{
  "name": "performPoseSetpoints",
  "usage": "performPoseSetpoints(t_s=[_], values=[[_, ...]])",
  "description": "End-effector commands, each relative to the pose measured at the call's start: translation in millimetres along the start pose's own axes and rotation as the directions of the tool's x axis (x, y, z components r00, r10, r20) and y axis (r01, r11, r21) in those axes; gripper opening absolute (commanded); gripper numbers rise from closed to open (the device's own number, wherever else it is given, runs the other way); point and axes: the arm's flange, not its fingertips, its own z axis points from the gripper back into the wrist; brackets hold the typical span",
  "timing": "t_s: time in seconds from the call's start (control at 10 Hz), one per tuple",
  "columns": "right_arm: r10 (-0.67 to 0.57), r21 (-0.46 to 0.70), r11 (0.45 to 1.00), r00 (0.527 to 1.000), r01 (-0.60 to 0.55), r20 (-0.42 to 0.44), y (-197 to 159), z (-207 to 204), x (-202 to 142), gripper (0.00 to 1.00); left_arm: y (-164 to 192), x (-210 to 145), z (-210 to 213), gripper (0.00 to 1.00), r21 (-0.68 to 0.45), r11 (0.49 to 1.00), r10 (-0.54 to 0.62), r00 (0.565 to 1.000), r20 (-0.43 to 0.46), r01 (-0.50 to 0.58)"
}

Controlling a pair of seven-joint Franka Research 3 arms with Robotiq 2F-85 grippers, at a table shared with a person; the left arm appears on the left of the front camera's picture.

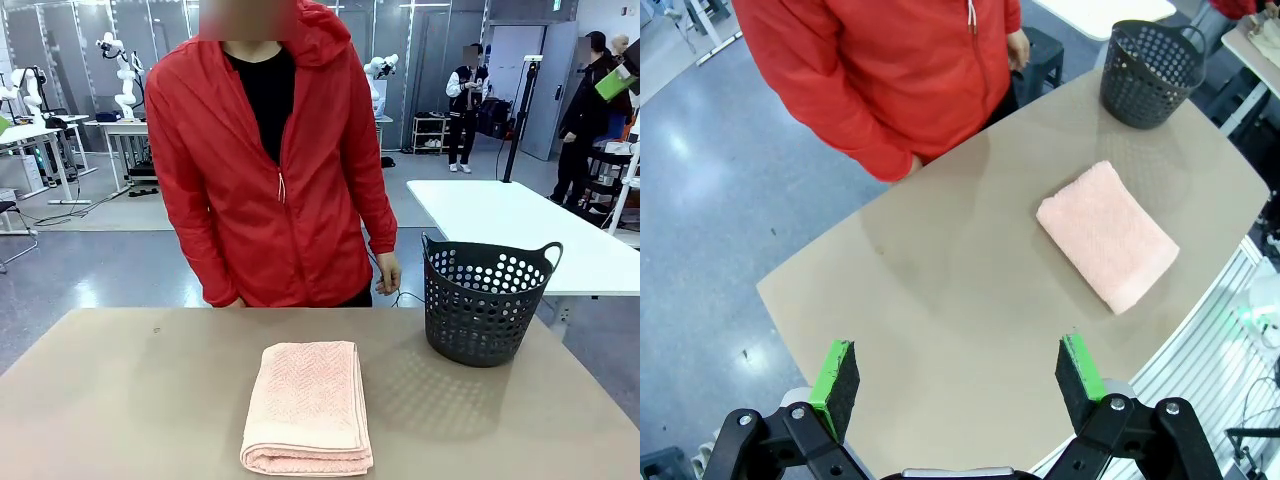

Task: Fold the towel.
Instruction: Pick up the 100 cm Hotel Towel and place it on the left side of the table.

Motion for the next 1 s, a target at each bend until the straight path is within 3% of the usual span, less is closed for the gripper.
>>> performPoseSetpoints(t_s=[0.0, 0.3, 0.5, 0.7, 0.9], values=[[0.003, 0.008, 1.000, 1.000, -0.003, 0.001, 1, 2, -1, 1.00, -1, 1, 4, 1.00, -0.004, 1.000, 0.000, 1.000, -0.013, 0.000], [0.003, 0.008, 1.000, 1.000, -0.003, 0.001, 1, 2, -1, 1.00, 2, -7, -41, 1.00, -0.078, 0.994, 0.078, 0.996, -0.036, -0.081], [0.003, 0.008, 1.000, 1.000, -0.003, 0.001, 1, 2, -1, 1.00, 4, -32, -115, 1.00, -0.124, 0.975, 0.175, 0.981, -0.085, -0.184], [0.003, 0.008, 1.000, 1.000, -0.003, 0.001, 1, 2, -1, 1.00, -3, -63, -185, 1.00, -0.138, 0.963, 0.220, 0.971, -0.095, -0.231], [0.003, 0.008, 1.000, 1.000, -0.003, 0.001, 1, 2, -1, 1.00, -13, -90, -249, 1.00, -0.222, 0.932, 0.269, 0.958, -0.102, -0.285]])
